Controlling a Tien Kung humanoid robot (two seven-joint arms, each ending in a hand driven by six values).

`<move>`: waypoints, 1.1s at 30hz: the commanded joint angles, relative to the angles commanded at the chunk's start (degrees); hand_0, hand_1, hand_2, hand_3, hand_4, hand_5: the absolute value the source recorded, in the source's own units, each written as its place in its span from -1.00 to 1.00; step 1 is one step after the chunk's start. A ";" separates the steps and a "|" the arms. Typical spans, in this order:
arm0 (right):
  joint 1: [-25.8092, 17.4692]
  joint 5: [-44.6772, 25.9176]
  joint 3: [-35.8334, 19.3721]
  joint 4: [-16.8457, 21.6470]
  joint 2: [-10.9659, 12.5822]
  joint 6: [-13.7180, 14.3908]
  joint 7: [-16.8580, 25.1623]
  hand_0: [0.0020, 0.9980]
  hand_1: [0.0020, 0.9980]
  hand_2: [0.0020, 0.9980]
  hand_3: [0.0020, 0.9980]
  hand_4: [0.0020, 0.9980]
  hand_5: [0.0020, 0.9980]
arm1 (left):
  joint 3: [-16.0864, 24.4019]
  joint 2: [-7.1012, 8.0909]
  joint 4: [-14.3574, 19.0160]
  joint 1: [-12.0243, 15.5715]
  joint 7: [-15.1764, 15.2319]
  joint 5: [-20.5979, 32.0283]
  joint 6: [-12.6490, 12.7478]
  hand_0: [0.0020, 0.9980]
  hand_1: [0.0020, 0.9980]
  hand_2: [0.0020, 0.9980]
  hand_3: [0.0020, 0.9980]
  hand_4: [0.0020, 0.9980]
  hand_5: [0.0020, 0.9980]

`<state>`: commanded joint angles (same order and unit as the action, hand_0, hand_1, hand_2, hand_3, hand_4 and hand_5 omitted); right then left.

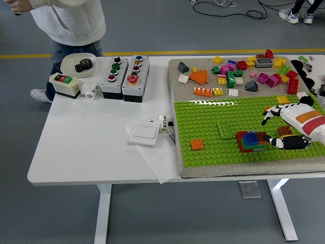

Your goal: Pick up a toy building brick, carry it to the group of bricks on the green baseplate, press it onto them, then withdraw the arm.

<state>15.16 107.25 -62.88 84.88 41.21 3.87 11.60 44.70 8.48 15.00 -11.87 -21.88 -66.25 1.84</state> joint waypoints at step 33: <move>0.44 -74.55 -10.19 -4.50 -8.38 -6.78 -10.33 0.77 0.66 0.69 0.76 1.00 0.97 | -0.93 -0.61 -0.20 -0.73 0.96 1.46 0.66 0.54 0.54 0.45 0.20 0.35 0.19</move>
<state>15.59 32.70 -73.08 80.39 32.83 -2.92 1.27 43.77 7.87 14.81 -12.60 -20.92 -64.80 2.50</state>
